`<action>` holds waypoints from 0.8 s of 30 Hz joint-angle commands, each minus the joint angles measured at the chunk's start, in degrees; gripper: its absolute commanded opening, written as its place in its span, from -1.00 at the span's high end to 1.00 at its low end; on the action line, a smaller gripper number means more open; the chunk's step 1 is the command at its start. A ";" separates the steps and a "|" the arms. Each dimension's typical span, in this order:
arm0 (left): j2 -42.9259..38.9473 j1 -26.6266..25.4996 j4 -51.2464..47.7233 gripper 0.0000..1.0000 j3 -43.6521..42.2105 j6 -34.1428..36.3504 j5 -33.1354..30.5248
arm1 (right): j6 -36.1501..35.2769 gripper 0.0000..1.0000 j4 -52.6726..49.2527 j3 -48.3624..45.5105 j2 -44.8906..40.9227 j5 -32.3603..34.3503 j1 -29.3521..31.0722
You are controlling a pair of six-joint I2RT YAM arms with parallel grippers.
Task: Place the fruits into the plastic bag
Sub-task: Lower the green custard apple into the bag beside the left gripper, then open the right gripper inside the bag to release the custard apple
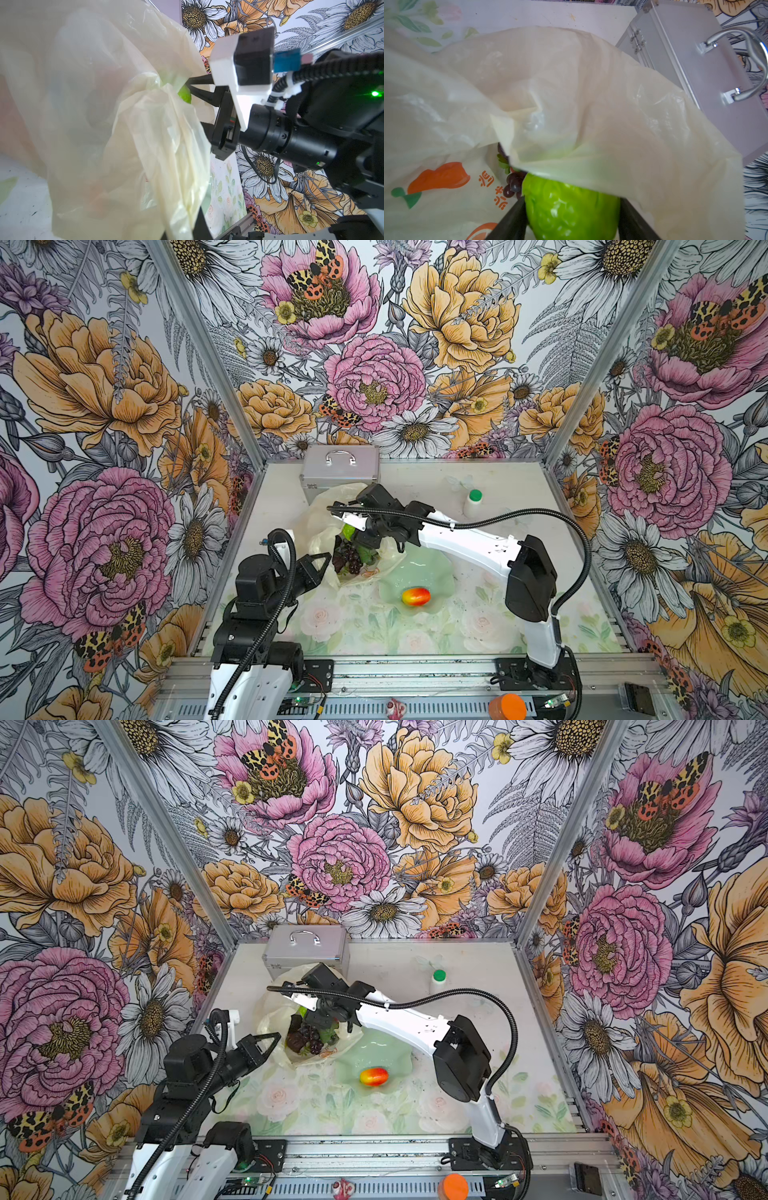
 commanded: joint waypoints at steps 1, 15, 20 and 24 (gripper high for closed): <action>-0.68 0.74 0.60 1.00 -0.68 0.41 -0.57 | 1.84 -0.31 0.34 4.05 2.47 3.25 -0.31; -0.73 0.69 0.52 1.00 -0.59 0.41 -0.56 | 13.42 -0.32 0.33 9.74 9.24 7.75 -3.31; -0.94 0.70 0.42 1.00 -0.52 0.41 -0.43 | 16.53 -0.37 0.33 9.80 10.40 8.96 -3.54; -1.03 0.74 0.35 1.00 -0.50 0.41 -0.31 | 17.40 -0.45 0.33 9.45 10.63 9.14 -3.71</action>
